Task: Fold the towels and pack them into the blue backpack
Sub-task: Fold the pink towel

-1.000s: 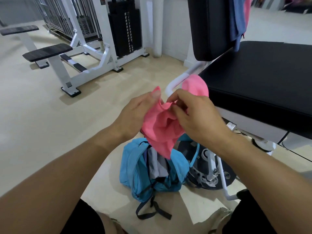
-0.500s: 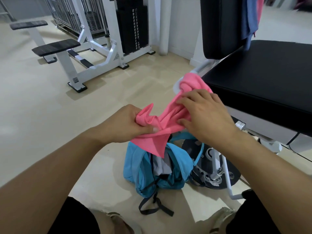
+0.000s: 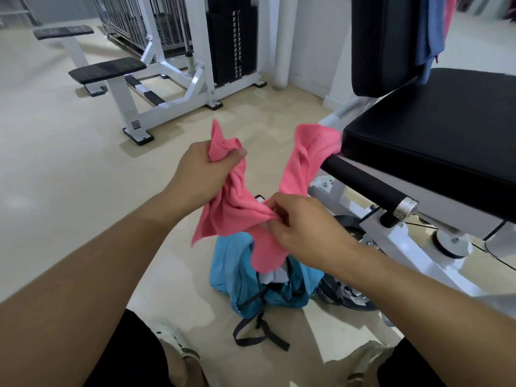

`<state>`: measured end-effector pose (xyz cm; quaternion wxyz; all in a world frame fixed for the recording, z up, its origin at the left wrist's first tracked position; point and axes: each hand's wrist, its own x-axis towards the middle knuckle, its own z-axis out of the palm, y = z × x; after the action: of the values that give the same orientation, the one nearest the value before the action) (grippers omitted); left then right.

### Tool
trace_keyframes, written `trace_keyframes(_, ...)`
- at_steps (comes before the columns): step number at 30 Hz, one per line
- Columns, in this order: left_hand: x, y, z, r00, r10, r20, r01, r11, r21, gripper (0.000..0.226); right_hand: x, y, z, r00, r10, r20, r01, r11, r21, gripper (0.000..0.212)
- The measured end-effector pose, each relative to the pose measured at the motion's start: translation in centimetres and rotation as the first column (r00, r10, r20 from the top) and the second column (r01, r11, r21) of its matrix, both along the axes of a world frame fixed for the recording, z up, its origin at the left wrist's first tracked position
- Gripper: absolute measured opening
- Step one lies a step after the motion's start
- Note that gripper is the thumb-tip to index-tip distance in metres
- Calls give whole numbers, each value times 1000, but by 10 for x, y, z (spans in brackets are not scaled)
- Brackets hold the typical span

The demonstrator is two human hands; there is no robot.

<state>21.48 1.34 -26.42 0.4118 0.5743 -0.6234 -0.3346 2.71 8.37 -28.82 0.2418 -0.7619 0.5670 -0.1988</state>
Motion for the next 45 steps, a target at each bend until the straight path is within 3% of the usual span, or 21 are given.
trace_keyframes(3, 0, -1, 0, 996, 29, -85, -34, 998, -48, 38, 7, 5, -6, 990, 140, 30, -143, 983, 117, 17)
trace_keyframes(5, -1, 0, -1, 999, -17, -27, 16, 998, -57, 40, 12, 6, -9, 986, 165, 38, -168, 978, 123, 17)
trace_keyframes(9, 1, 6, -3, 969, -213, 127, 219, 975, -35, 30, 10, -1, -7, 995, -12, 101, 19, 997, -72, 11)
trace_keyframes(11, 3, 7, -5, 935, -295, 195, 303, 953, -13, 30, 5, -10, -8, 989, -84, 121, 98, 988, -120, 24)
trace_keyframes(14, 5, 8, -5, 906, -366, 213, 373, 928, 8, 32, -3, -19, -16, 998, -61, 32, 63, 997, -51, 45)
trace_keyframes(18, 5, 11, -1, 883, -414, 223, 420, 907, 22, 34, 1, -25, -27, 995, 29, 100, -31, 999, 16, 14)
trace_keyframes(22, 4, 7, -4, 940, -257, 226, 278, 958, -66, 37, -1, -33, -26, 997, 20, 79, -25, 998, 60, 17)
trace_keyframes(25, 15, -8, -17, 956, -77, 284, 110, 989, -101, 47, -8, -35, -25, 994, 89, 65, -102, 968, 229, 34)
trace_keyframes(29, 34, -26, -35, 844, 45, 534, -38, 999, -24, 43, -10, -32, -18, 965, 222, 141, -260, 888, 379, 37)
trace_keyframes(32, 41, -35, -44, 780, 78, 620, -93, 996, -8, 40, -9, -27, -10, 965, 205, 166, -258, 863, 435, 38)
trace_keyframes(35, 41, -37, -51, 800, 106, 590, -157, 987, 36, 47, -15, -23, -6, 979, 148, 140, -199, 831, 519, 26)
trace_keyframes(39, 40, -38, -56, 817, 149, 557, -239, 967, 92, 46, -28, -23, -4, 993, 70, 91, -112, 761, 639, 28)
trace_keyframes(42, 35, -34, -49, 958, 115, 262, -164, 971, 173, 39, -24, -24, -4, 969, -123, 214, -30, 802, 596, 17)
trace_keyframes(45, 14, -15, -36, 986, -159, -48, 165, 908, 384, 40, -11, -24, -5, 877, -267, 400, 39, 868, 494, 11)
